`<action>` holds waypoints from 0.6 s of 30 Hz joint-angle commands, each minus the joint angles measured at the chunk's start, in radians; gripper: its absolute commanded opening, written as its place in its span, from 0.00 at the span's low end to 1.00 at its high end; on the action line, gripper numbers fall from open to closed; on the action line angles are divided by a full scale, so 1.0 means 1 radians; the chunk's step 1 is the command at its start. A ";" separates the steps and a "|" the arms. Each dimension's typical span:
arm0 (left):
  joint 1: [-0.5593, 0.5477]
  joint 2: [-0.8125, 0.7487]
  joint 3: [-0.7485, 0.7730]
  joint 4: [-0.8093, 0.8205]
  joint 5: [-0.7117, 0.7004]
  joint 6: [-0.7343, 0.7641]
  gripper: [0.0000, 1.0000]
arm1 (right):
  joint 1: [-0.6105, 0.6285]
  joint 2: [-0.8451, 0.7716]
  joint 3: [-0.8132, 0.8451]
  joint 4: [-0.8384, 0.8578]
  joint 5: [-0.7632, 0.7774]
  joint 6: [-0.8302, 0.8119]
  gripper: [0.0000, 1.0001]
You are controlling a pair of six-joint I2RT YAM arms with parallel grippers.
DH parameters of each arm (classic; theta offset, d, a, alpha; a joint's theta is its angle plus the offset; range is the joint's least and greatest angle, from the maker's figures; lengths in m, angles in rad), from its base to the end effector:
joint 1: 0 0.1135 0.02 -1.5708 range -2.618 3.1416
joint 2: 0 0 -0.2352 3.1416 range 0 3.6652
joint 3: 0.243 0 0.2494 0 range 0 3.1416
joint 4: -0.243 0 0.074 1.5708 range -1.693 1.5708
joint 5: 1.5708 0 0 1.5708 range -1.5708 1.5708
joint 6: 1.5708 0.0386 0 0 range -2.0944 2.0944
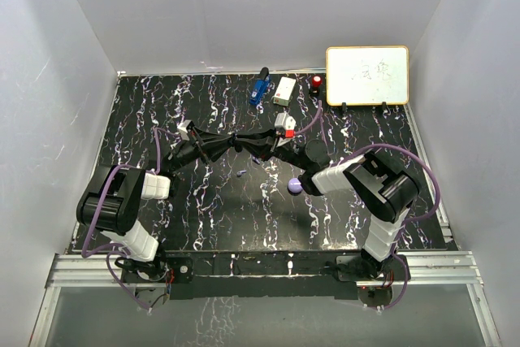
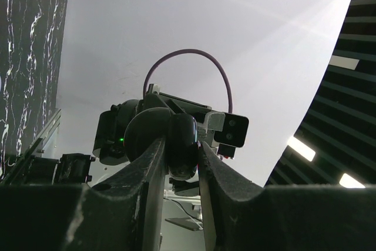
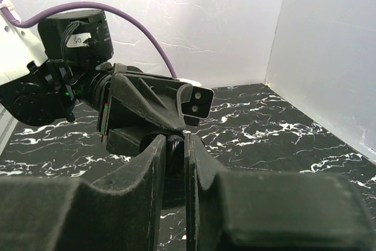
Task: Insert the wireless bluetooth earbuds into the charging case
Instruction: Place the earbud in the charging case.
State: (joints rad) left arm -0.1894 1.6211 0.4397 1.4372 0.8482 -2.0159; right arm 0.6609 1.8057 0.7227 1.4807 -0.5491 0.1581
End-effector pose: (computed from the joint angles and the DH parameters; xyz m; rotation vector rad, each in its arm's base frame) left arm 0.2652 -0.0803 0.1724 -0.7143 1.7673 -2.2371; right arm 0.2559 0.2245 0.1979 -0.7899 1.0341 1.0274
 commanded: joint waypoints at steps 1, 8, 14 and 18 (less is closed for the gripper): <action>-0.004 -0.040 0.035 0.222 -0.013 -0.033 0.00 | -0.002 -0.046 -0.012 0.337 0.004 -0.008 0.00; -0.003 -0.028 0.037 0.227 -0.014 -0.031 0.00 | -0.003 -0.058 -0.008 0.336 0.015 0.005 0.19; -0.004 -0.007 0.042 0.237 -0.015 -0.028 0.00 | -0.003 -0.091 -0.009 0.336 0.012 0.007 0.29; -0.003 0.003 0.042 0.248 -0.016 -0.031 0.00 | -0.004 -0.096 -0.015 0.337 0.023 0.012 0.43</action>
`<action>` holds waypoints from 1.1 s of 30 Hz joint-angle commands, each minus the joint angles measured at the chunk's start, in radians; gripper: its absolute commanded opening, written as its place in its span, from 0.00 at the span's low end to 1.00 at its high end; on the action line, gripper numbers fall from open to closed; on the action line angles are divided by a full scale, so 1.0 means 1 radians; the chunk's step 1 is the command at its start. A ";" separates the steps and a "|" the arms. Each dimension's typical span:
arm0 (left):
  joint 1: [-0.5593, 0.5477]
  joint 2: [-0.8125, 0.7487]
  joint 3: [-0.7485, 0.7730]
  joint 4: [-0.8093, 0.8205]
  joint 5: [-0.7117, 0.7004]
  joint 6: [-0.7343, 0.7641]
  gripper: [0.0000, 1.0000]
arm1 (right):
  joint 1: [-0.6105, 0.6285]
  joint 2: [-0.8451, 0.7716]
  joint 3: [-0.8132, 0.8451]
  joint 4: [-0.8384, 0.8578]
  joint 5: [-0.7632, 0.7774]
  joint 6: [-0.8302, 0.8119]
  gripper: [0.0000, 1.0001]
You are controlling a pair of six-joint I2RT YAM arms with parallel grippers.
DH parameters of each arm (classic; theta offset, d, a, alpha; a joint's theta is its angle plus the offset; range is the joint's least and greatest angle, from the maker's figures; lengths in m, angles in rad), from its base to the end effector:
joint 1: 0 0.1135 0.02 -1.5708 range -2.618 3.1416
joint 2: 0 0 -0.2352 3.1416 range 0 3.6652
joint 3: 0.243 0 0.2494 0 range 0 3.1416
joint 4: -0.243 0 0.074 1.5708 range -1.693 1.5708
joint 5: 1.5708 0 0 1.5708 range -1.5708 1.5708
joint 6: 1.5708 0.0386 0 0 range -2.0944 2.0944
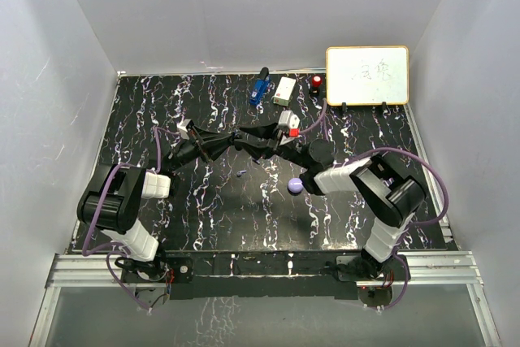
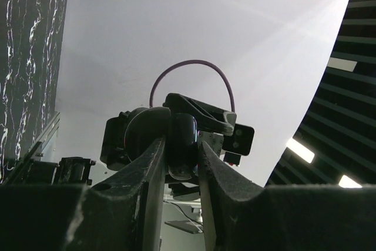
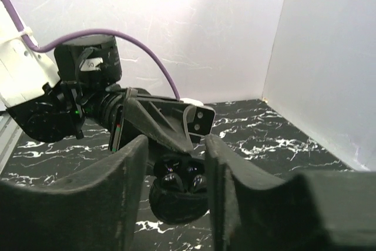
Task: Insert the wireless bluetooth earbuds into the charging case
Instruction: Place the earbud in the charging case, then close the charging case.
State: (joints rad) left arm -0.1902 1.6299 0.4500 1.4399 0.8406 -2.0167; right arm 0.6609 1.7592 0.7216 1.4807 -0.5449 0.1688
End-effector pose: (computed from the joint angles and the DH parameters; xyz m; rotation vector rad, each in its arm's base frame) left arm 0.2676 -0.0808 0.1730 -0.7157 1.7580 -2.2361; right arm 0.2525 0.2217 0.2125 -0.7746 0.9937 1.0292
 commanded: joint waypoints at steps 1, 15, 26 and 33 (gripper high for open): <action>-0.003 -0.005 0.032 0.243 -0.008 -0.028 0.00 | -0.004 -0.053 -0.015 0.336 0.029 0.006 0.45; 0.002 0.040 0.020 0.171 0.012 0.111 0.00 | -0.016 -0.351 -0.084 -0.350 0.474 0.028 0.53; 0.002 0.005 0.153 -0.140 -0.089 0.250 0.00 | 0.105 -0.432 0.000 -0.980 0.643 -0.059 0.70; -0.006 -0.029 0.172 -0.224 -0.125 0.271 0.00 | 0.211 -0.344 -0.012 -0.878 0.775 -0.106 0.71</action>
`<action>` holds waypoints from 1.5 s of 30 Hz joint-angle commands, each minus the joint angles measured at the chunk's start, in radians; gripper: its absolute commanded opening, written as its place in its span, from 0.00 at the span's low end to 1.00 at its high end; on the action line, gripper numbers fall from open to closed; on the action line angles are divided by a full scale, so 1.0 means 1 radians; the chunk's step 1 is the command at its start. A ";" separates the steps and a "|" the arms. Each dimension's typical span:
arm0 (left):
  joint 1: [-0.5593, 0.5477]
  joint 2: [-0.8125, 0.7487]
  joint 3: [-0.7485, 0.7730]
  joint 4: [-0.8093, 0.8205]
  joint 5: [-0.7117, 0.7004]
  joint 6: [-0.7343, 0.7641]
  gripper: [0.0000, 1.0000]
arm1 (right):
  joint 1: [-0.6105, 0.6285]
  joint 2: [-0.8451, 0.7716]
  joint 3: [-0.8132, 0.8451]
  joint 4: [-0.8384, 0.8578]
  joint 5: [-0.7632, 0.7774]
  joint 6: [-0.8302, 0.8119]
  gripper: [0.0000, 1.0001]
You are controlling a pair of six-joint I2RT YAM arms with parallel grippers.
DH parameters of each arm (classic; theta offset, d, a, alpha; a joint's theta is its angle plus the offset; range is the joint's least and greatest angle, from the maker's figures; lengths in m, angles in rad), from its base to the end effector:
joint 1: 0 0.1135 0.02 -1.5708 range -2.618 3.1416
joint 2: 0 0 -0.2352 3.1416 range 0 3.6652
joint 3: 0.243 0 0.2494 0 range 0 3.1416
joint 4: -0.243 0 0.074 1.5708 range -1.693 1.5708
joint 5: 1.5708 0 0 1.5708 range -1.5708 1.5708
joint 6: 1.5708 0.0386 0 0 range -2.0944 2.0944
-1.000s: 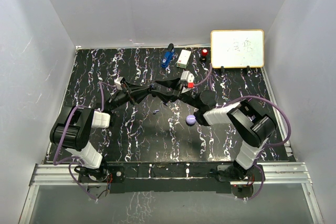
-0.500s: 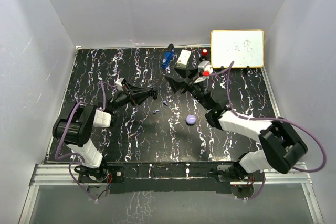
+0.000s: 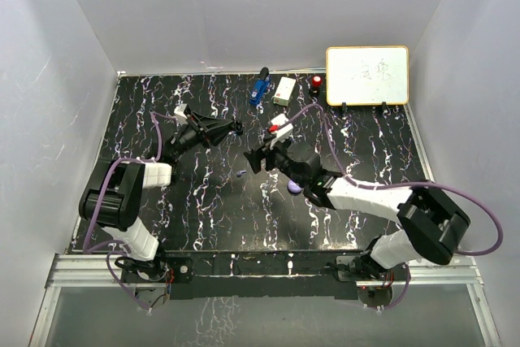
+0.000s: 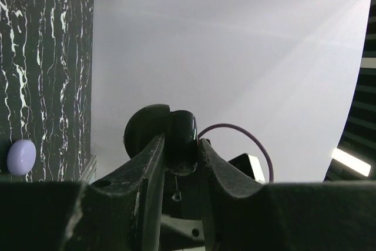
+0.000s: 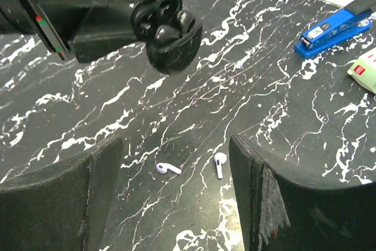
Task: Insert the wireless bluetooth earbuds into the charging case
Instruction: Close the charging case.
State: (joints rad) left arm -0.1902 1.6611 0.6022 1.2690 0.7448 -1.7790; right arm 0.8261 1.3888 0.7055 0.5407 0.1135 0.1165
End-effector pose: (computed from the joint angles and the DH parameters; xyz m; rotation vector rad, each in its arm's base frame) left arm 0.3017 -0.0847 0.1874 -0.6113 1.7028 -2.0293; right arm 0.2162 0.2281 0.2226 -0.5264 1.6686 0.5992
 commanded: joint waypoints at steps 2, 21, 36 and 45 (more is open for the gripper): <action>-0.009 -0.064 0.019 -0.054 -0.031 0.032 0.00 | 0.067 0.063 0.020 0.084 0.162 -0.073 0.72; -0.024 -0.084 -0.073 0.040 -0.039 -0.030 0.00 | 0.076 0.262 0.100 0.383 0.222 -0.129 0.79; -0.023 -0.103 -0.080 0.057 -0.031 -0.051 0.00 | 0.070 0.295 0.130 0.380 0.309 -0.145 0.80; -0.024 -0.130 -0.097 0.040 -0.026 -0.047 0.00 | 0.051 0.278 0.107 0.409 0.360 -0.167 0.82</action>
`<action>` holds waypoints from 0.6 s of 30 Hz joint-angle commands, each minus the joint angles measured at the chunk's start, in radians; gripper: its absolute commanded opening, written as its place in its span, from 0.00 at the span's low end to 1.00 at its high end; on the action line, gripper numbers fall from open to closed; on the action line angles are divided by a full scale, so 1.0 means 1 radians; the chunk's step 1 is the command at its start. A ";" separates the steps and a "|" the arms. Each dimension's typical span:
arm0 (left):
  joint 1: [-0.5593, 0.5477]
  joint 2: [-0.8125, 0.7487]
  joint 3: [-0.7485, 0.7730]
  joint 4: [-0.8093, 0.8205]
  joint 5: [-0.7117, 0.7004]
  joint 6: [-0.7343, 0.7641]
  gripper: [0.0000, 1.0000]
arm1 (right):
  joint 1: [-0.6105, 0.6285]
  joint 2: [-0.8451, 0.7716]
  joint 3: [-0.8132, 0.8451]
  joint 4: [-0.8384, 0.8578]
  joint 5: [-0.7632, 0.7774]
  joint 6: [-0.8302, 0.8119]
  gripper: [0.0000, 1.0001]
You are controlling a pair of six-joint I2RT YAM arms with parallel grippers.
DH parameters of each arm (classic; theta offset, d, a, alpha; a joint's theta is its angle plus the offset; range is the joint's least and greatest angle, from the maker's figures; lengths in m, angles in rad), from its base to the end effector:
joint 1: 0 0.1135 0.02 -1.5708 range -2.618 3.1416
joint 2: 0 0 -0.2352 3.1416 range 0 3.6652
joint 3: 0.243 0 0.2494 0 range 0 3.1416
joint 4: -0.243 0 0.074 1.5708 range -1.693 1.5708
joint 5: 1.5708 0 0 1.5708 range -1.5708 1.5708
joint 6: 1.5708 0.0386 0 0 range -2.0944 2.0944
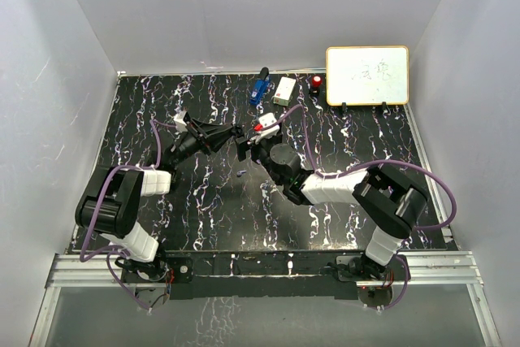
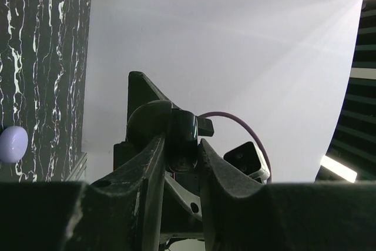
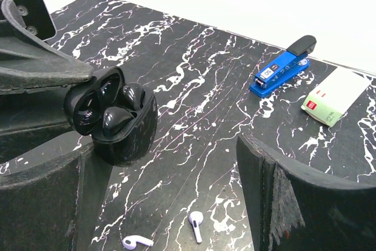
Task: Insert the wireless bluetooth earbuds into the charging case
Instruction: Close the charging case.
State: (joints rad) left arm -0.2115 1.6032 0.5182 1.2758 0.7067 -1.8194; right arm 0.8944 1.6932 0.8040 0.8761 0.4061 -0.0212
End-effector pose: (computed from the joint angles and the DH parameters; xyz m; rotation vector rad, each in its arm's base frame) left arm 0.2834 -0.0865 0.1821 -0.6866 1.7007 -2.0496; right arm 0.2355 0.2691 0.1953 -0.4057 1.5419 0.3606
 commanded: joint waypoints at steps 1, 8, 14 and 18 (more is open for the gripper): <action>-0.003 -0.072 -0.016 0.033 0.014 -0.006 0.00 | -0.019 -0.030 0.005 0.079 0.069 -0.032 0.82; -0.004 -0.075 -0.034 0.036 0.017 -0.007 0.00 | -0.021 -0.052 -0.014 0.096 0.096 -0.045 0.83; -0.004 -0.074 -0.043 0.036 0.019 -0.006 0.00 | -0.022 -0.068 -0.028 0.114 0.104 -0.051 0.83; -0.002 -0.066 -0.049 0.035 0.017 0.000 0.00 | -0.022 -0.083 -0.030 0.083 0.116 -0.051 0.83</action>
State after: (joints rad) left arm -0.2115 1.5780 0.4759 1.2781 0.7029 -1.8244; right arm 0.8730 1.6722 0.7864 0.9009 0.4915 -0.0582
